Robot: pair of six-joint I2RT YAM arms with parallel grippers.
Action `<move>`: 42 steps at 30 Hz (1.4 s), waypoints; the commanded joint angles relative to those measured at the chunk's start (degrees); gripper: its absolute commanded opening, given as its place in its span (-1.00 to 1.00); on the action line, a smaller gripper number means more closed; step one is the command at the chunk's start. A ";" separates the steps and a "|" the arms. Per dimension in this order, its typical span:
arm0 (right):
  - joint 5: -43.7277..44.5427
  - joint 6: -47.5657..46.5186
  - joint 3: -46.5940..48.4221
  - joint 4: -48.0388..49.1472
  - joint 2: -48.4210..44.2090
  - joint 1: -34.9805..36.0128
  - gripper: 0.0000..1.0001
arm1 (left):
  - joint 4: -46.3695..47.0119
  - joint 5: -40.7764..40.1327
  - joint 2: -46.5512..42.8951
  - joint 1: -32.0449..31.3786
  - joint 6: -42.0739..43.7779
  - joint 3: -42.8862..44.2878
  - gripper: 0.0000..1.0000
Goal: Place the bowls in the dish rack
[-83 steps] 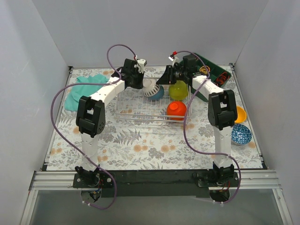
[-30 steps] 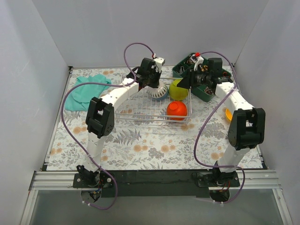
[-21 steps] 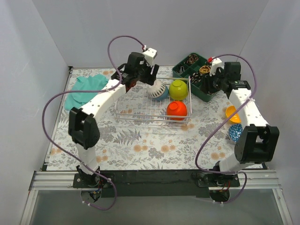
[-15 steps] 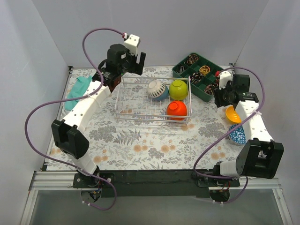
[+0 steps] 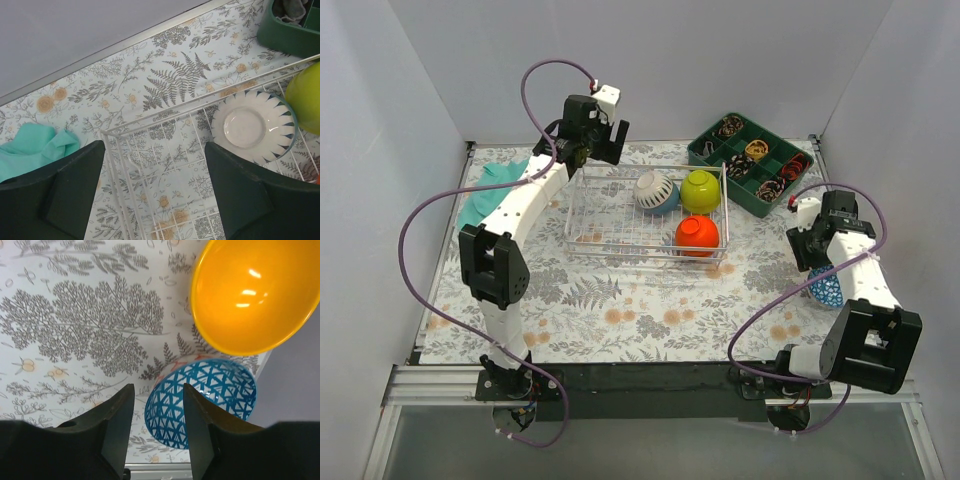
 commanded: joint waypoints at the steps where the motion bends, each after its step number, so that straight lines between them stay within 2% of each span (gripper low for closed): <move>1: 5.52 -0.67 -2.55 -1.83 -2.71 -0.29 0.00 | -3.54 -0.98 0.54 0.05 1.30 7.03 0.64; 15: 6.50 0.39 -6.07 -0.60 0.89 -1.00 -0.20 | -4.87 -1.33 -0.33 0.05 0.51 6.16 0.64; 18: 6.41 0.39 -5.72 -1.73 0.89 -1.08 -0.40 | -4.60 -1.33 -0.60 0.05 0.15 5.46 0.64; 23: 5.80 0.21 -6.33 -5.60 -0.59 -1.00 -0.53 | -3.81 -1.24 -1.65 0.05 -0.20 3.88 0.64; 27: 4.66 -0.58 -8.00 -8.68 -2.97 -1.00 -0.75 | -2.23 -0.80 -3.23 0.05 -0.20 1.24 0.64; 33: 0.36 -3.91 -6.60 -16.76 -6.57 -0.99 -0.97 | -0.12 -0.19 -5.60 0.05 -0.29 -2.80 0.64; 35: -0.62 -5.67 -3.10 -22.01 -8.16 -0.73 -0.97 | 0.23 0.16 -6.13 0.05 -0.20 -3.50 0.64; 36: -4.62 -7.50 -1.17 -24.13 -8.68 -0.64 -0.97 | 0.32 0.34 -6.66 0.05 -0.11 -3.68 0.64; 39: -12.36 -10.50 9.81 -32.20 -9.83 0.23 -0.97 | 1.11 0.34 -7.62 0.05 0.15 -4.56 0.64; 40: -14.75 -12.51 16.71 -34.15 -9.05 0.67 -0.97 | 1.63 0.17 -7.80 0.05 0.15 -4.74 0.64; 42: -16.78 -10.52 22.03 -34.96 -8.17 1.72 -0.97 | 2.16 -1.41 -7.80 0.13 -0.02 -5.18 0.64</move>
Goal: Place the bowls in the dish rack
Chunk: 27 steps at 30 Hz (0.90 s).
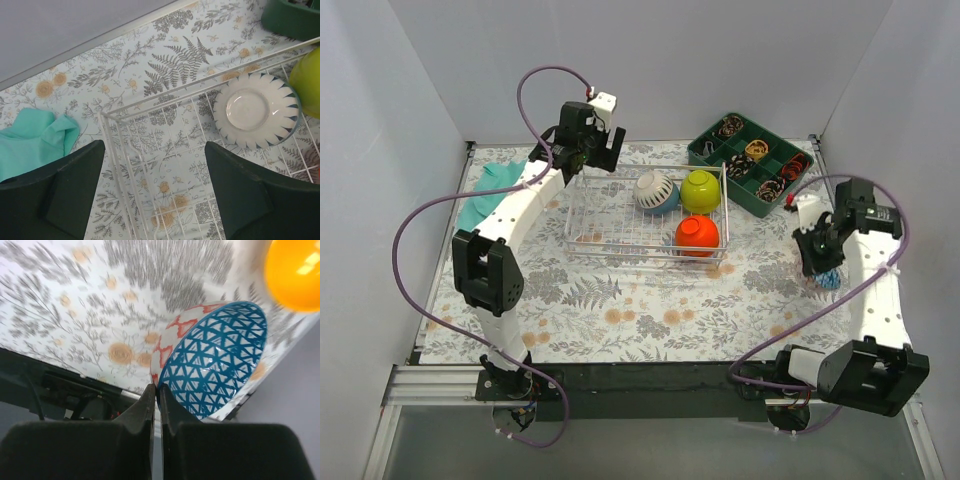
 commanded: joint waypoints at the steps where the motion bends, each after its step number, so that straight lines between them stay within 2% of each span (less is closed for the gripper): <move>1: -10.76 -1.64 17.03 -6.64 -0.01 3.06 -0.97 | 3.47 -2.29 -5.53 0.05 -0.06 -0.70 0.63; 5: -14.53 4.67 33.18 -6.55 5.17 7.46 -0.97 | 4.00 -5.98 -5.71 0.31 -0.07 -1.13 0.63; 8: -24.36 9.50 40.60 -4.19 9.83 8.87 -0.97 | 4.71 -8.18 -6.50 1.27 0.20 -2.54 0.64; 9: -30.04 11.45 42.71 -2.26 10.54 10.18 -0.97 | 4.71 -8.97 -6.67 1.62 -0.06 -2.72 0.64; 11: -35.26 14.35 42.82 6.77 11.42 11.42 -0.97 | 4.53 -9.33 -6.76 2.68 -0.77 -3.25 0.64; 12: -37.29 18.72 41.68 10.12 11.42 15.68 -0.97 | 4.18 -9.33 -6.85 3.03 -0.94 -3.42 0.64; 13: -39.40 20.59 40.63 14.41 11.08 16.77 -0.97 | 4.09 -9.16 -6.85 3.30 -1.12 -3.68 0.62; 14: -41.85 23.22 39.57 22.11 10.90 17.48 -0.97 | 3.92 -8.98 -7.20 3.73 -1.47 -3.77 0.61; 16: -46.87 32.43 34.48 31.29 10.02 19.33 -0.97 | 3.83 -8.37 -7.46 3.91 -1.56 -4.04 0.55; 17: -49.32 35.69 31.60 42.21 9.58 19.68 -0.97 | 3.74 -7.93 -7.64 3.91 -1.56 -4.12 0.51; 18: -54.05 39.99 28.69 48.49 8.97 20.12 -0.97 | 3.57 -7.66 -7.81 3.91 -2.00 -4.13 0.47; 19: -55.40 48.56 22.05 54.56 7.31 20.38 -0.97 | 3.48 -6.79 -7.82 3.91 -2.09 -4.13 0.38; 20: -56.20 51.86 18.85 61.41 6.34 20.73 -0.97 | 3.48 -6.43 -7.82 3.91 -2.35 -4.04 0.34; 21: -57.16 55.98 16.04 72.96 5.54 21.35 -0.97 | 3.30 -5.99 -7.90 3.91 -2.87 -4.04 0.28; 22: -57.08 62.29 12.96 78.21 4.75 21.61 -0.97 | 3.30 -5.73 -7.73 3.91 -3.05 -4.04 0.17; 24: -57.08 65.60 9.34 82.29 5.70 23.45 -0.97 | 2.69 -3.97 -7.64 3.91 -3.41 -3.95 -0.02; 25: -57.34 66.04 9.16 83.09 7.45 24.33 -0.97 | 2.43 -3.27 -7.55 3.91 -3.84 -3.95 -0.27; 26: -57.35 68.48 7.59 85.01 8.25 25.12 -0.97 | 1.99 -1.96 -7.64 3.91 -3.93 -4.04 -0.94; 27: -57.26 69.72 6.79 88.08 8.96 26.61 -0.97 | 1.46 -1.51 -7.64 4.00 -4.02 -4.47 -1.00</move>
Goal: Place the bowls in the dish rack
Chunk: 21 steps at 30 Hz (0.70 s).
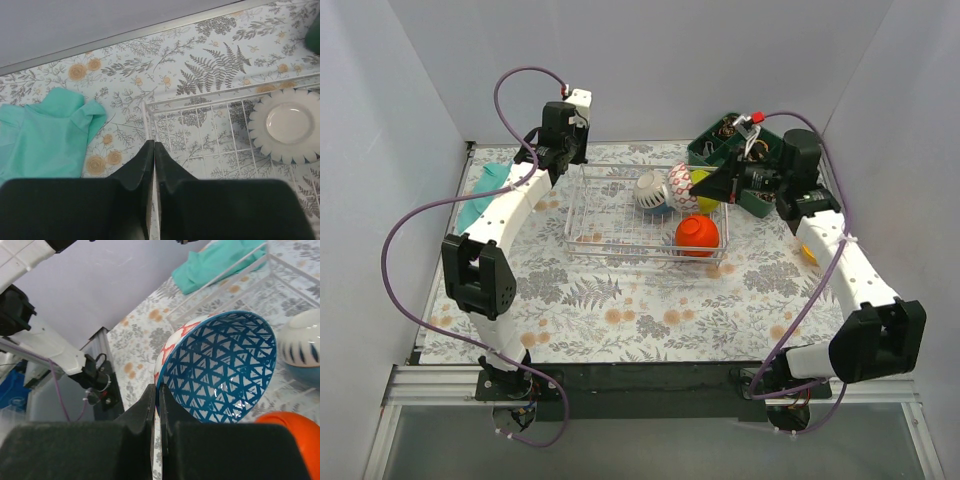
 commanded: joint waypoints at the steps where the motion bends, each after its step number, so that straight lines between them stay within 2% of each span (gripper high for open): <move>1: -4.48 14.70 -2.27 27.79 2.07 4.52 -0.97 | -1.91 4.04 -4.49 -0.17 -1.24 -0.91 -1.00; 5: 1.58 18.57 -2.98 32.92 6.30 8.65 -0.97 | -2.00 4.05 -5.46 -0.26 -2.04 -2.85 -1.00; 6: 6.12 20.66 -2.97 32.75 7.00 10.05 -0.97 | -2.09 3.35 -5.46 -0.26 -2.04 -2.94 -1.00; 8: 9.40 21.99 -3.59 33.01 8.50 11.38 -0.97 | -2.00 2.47 -5.81 -0.26 -1.60 -3.55 -1.00; 9: 13.85 24.44 -5.42 34.31 8.85 12.34 -0.97 | -2.00 2.03 -5.90 -0.26 -1.34 -3.81 -1.00; 13: 22.58 28.93 -8.15 41.00 11.04 15.42 -0.97 | -2.00 1.24 -6.34 -0.26 -0.37 -4.52 -1.00; 21: 25.84 31.75 -7.11 44.96 18.24 19.47 -0.97 | -2.18 0.36 -7.57 -0.26 0.07 -6.89 -1.00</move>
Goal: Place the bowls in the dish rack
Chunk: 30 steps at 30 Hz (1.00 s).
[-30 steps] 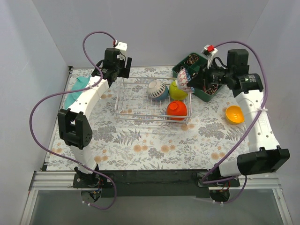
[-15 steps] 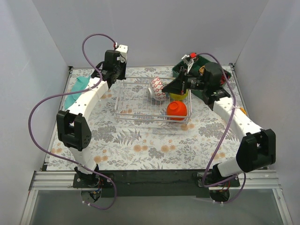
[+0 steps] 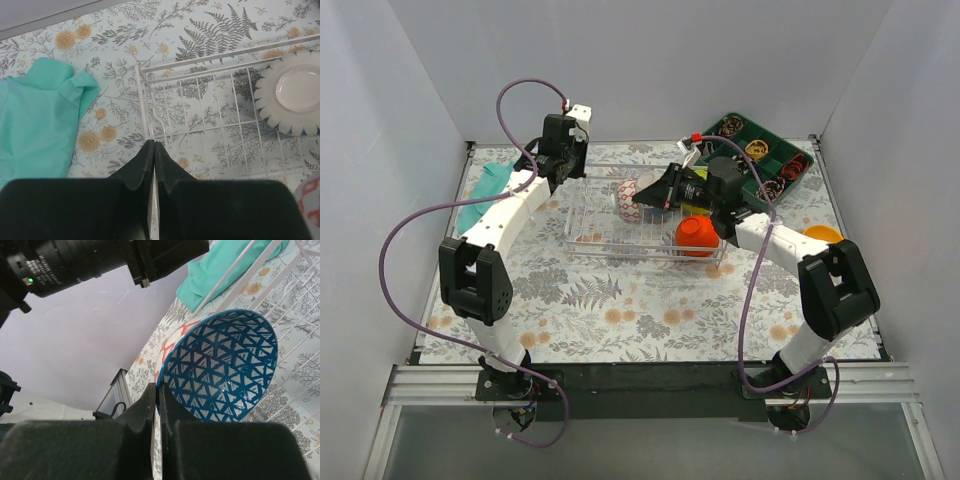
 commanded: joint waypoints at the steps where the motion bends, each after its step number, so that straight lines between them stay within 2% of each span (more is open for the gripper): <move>1: 4.28 3.19 2.29 8.88 2.52 1.75 -0.97 | -0.06 -1.48 -5.43 -0.15 0.86 -1.32 -1.00; 7: 7.97 5.30 4.84 3.97 5.95 2.98 -0.97 | 0.30 -1.22 -5.52 -0.07 0.59 -2.20 -1.00; 18: 11.66 10.22 3.44 -2.19 8.50 5.70 -0.97 | 0.65 -0.51 -4.11 -0.15 -0.37 -2.46 -1.00; 30: 11.66 10.84 0.72 -3.51 10.96 5.88 -0.97 | 0.30 -0.16 -3.59 -0.15 -0.29 -2.02 -1.00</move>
